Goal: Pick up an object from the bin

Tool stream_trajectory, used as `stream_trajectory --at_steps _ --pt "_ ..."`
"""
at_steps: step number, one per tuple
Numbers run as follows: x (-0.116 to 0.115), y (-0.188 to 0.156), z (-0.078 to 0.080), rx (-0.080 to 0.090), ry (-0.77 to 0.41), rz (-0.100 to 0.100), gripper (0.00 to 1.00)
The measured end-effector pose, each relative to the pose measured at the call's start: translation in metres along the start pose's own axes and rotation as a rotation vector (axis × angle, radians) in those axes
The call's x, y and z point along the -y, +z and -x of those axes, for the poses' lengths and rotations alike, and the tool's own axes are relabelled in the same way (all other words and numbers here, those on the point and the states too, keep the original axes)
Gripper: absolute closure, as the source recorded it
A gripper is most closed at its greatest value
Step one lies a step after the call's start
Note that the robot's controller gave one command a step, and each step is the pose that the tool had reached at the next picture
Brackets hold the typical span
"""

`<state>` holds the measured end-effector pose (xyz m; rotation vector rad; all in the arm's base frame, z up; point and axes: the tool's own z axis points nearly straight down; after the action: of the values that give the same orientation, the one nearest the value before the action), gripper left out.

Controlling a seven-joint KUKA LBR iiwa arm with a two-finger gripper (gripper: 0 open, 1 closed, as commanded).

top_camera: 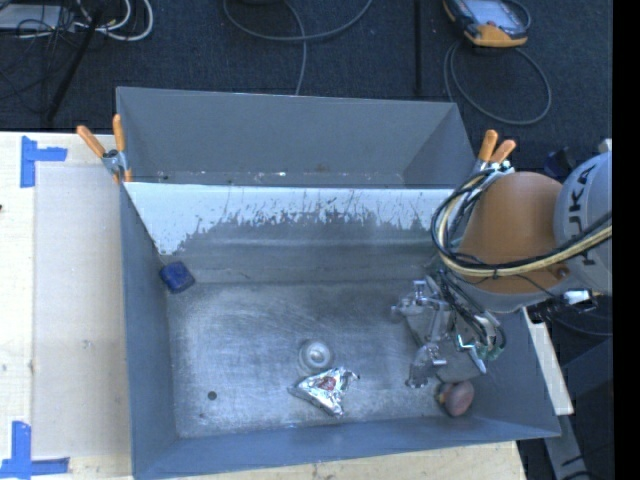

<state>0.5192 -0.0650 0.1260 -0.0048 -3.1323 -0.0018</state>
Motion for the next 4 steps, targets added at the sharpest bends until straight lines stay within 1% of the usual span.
stream_trajectory --at_steps 1,2,3,4 --pt "-0.015 -0.063 0.037 0.017 -0.023 -0.001 0.00" --pt "-0.056 0.045 -0.002 -0.002 -0.066 0.001 0.00" --pt "-0.102 0.055 -0.029 0.013 -0.107 -0.001 0.00" --pt "-0.101 0.055 -0.031 0.004 -0.108 -0.001 1.00"
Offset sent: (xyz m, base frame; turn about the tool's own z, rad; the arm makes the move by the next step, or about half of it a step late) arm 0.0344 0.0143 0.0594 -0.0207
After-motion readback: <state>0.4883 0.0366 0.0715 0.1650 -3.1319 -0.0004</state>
